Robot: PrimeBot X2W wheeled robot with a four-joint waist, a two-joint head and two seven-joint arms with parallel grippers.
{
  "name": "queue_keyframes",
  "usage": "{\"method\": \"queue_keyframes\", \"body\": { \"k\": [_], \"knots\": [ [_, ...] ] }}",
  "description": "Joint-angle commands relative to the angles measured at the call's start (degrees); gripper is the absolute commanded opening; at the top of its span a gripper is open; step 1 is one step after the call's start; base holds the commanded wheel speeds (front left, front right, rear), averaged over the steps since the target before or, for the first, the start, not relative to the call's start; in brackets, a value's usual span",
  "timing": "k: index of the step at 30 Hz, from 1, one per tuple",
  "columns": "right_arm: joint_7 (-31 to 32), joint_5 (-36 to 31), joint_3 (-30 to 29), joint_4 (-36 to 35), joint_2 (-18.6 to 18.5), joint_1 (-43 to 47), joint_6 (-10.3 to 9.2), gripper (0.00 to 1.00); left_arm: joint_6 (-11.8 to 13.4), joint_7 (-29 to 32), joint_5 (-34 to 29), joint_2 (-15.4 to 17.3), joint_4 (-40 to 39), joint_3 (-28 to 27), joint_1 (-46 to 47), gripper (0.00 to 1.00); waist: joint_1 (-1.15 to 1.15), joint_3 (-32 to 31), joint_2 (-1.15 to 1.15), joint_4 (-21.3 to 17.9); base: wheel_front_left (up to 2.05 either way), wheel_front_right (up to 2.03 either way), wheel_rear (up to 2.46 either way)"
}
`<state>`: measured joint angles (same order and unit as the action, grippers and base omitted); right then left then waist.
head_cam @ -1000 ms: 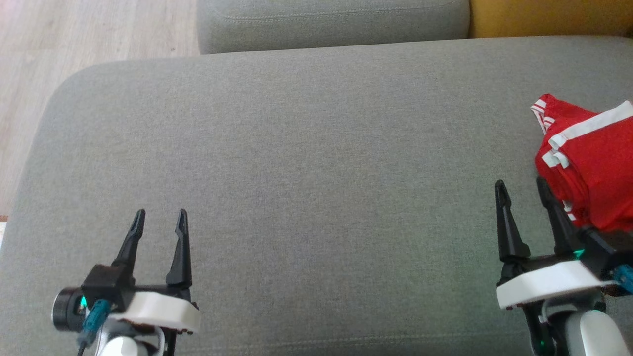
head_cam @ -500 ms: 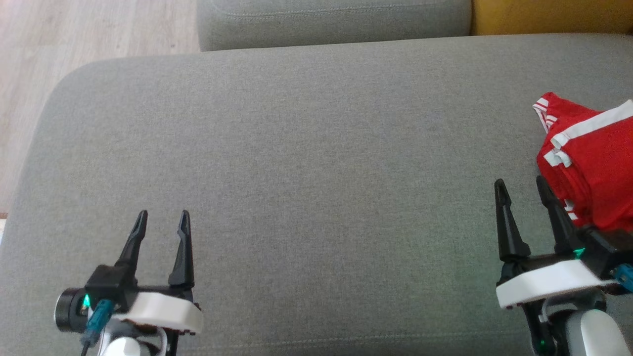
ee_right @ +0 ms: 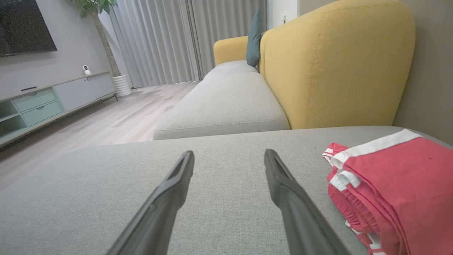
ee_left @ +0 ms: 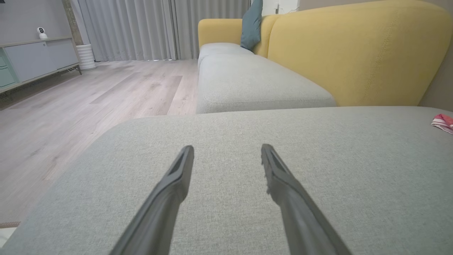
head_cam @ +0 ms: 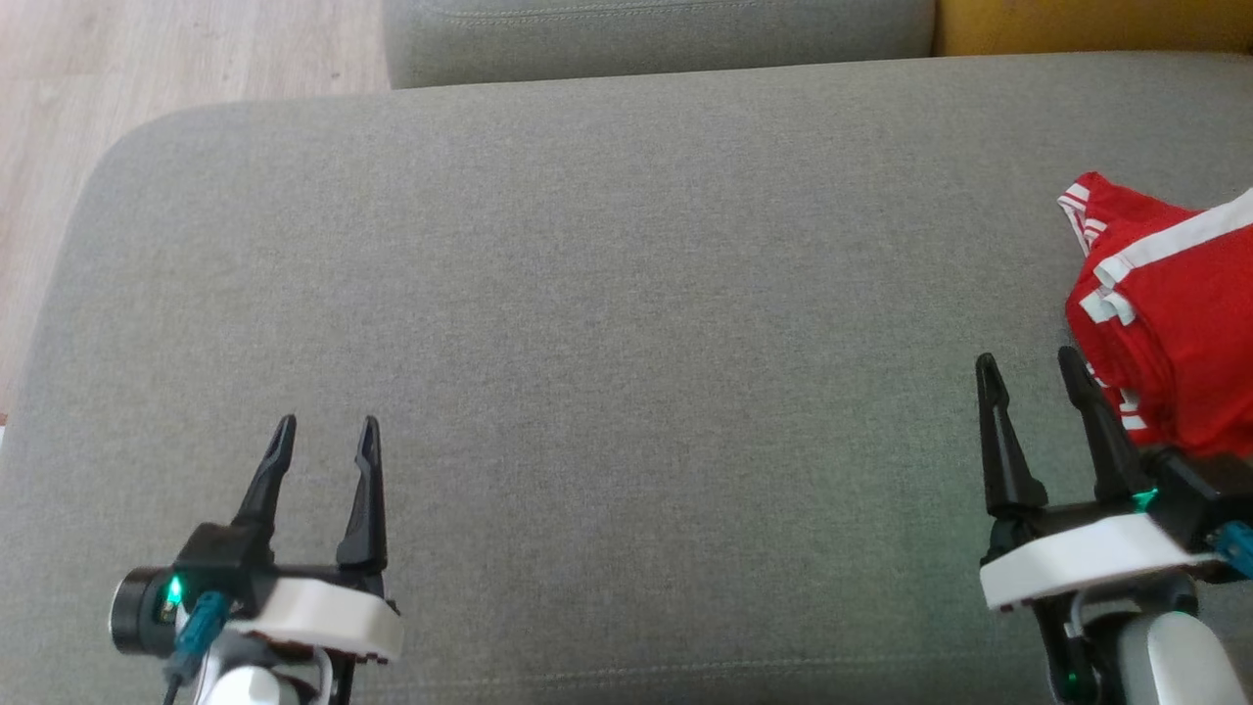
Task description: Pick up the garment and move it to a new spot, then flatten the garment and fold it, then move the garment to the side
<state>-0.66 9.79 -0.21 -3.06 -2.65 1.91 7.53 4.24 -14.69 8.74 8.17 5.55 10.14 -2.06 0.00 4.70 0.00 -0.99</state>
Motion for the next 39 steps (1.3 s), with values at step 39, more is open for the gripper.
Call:
{"method": "queue_keyframes", "body": {
  "k": [39],
  "knots": [
    [0.6, 23.9, 0.0, 6.6, -1.2, -1.8, -0.01, 0.00, -3.1, 4.9, 23.5, -1.0, 4.4, -3.2, 1.7, 0.00, 0.00, -1.2, 0.00, 0.3, 0.00, 0.00, 0.00]
  ]
}}
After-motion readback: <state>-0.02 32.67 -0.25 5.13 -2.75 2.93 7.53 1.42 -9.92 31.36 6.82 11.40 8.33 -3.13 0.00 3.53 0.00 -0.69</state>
